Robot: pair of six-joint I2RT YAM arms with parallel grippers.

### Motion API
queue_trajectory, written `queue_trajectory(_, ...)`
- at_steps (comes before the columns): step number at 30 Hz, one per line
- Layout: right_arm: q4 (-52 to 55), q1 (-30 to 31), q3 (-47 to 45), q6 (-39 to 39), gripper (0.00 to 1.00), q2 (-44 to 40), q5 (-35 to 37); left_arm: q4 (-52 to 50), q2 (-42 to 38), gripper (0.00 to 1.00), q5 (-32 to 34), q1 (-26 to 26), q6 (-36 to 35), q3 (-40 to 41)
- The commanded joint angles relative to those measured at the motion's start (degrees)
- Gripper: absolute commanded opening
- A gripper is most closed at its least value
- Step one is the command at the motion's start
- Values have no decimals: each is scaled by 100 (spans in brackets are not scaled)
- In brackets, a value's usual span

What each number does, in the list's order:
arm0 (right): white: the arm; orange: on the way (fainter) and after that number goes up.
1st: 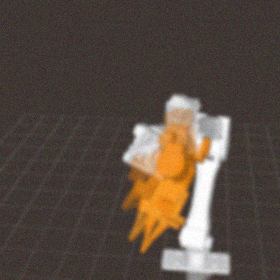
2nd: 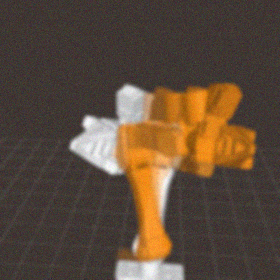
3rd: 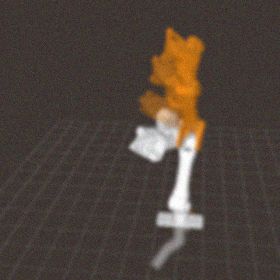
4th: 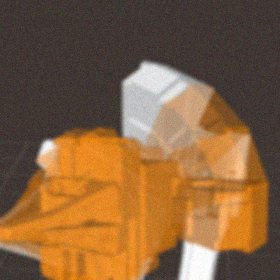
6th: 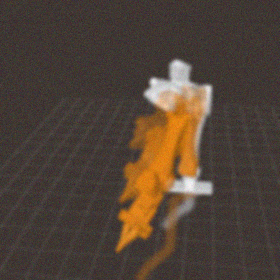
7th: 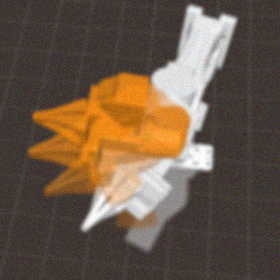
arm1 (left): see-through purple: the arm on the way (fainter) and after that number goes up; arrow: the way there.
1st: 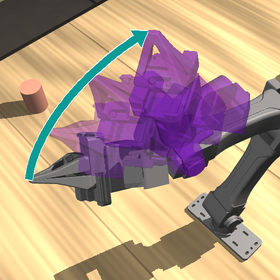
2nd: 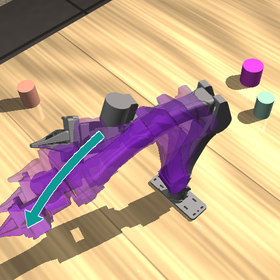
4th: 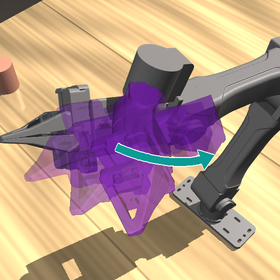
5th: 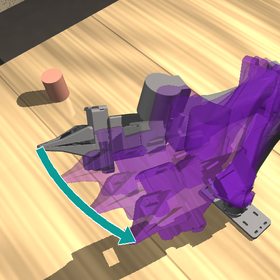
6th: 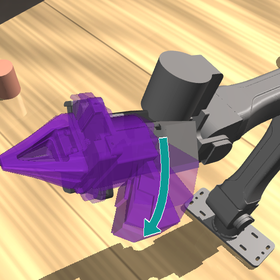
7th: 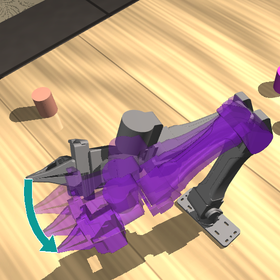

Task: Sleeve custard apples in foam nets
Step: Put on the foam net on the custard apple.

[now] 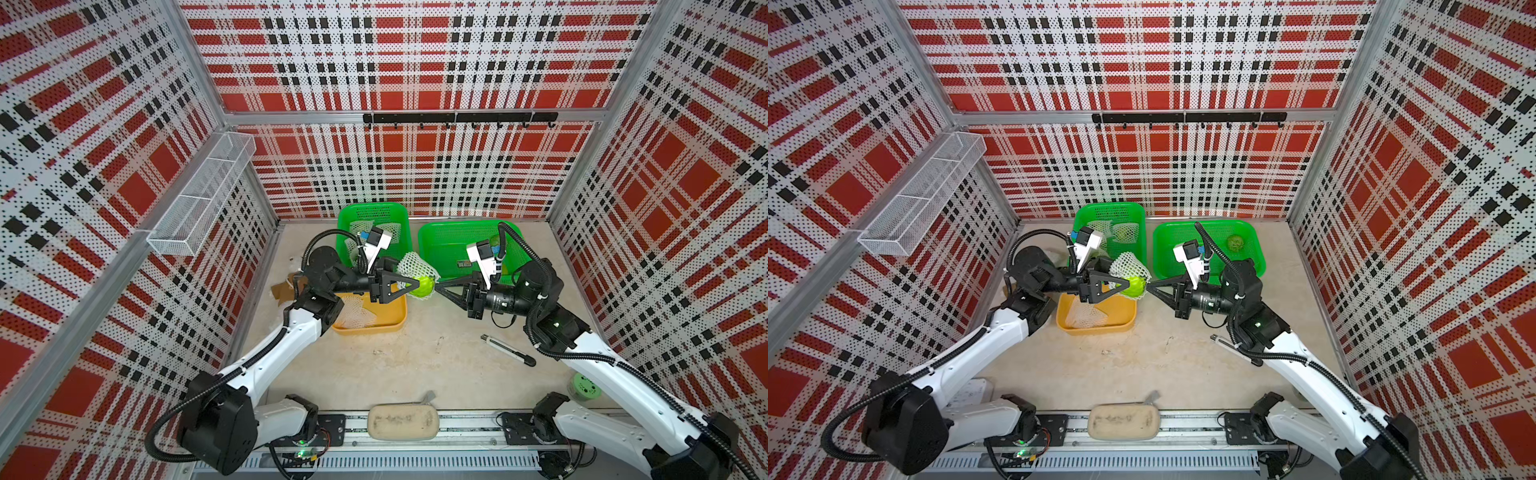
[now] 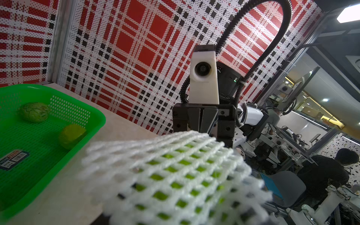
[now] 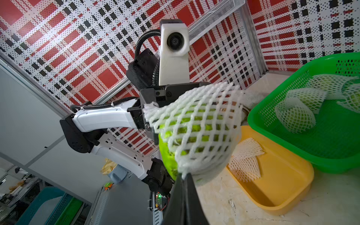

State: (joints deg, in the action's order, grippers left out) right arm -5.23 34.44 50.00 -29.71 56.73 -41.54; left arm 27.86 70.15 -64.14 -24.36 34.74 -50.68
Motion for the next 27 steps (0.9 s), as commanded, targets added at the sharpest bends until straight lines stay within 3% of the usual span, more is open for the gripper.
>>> queue_trajectory(1, -155, 22, -7, 98, 0, -173, 73, -982, -113, 26, 530, -19, -800, -135)
queue_trajectory(7, -244, 23, -82, 106, 0, -170, 98, -1303, -345, 26, 1015, -92, -1102, -162)
queue_trajectory(12, -193, 27, -91, 152, 0, -232, 129, -2271, -636, 26, 1939, -102, -1725, -270)
queue_trajectory(20, -355, 22, -69, 101, 0, -101, -24, -2549, -840, 26, 2580, -275, -1936, -278)
queue_trajectory(24, -224, 23, -59, 164, 0, -59, 88, -2566, -822, 26, 2275, -288, -1946, -323)
queue_trajectory(27, -41, 27, -12, 305, 15, -30, 184, -2410, -849, 27, 1892, -289, -1907, -308)
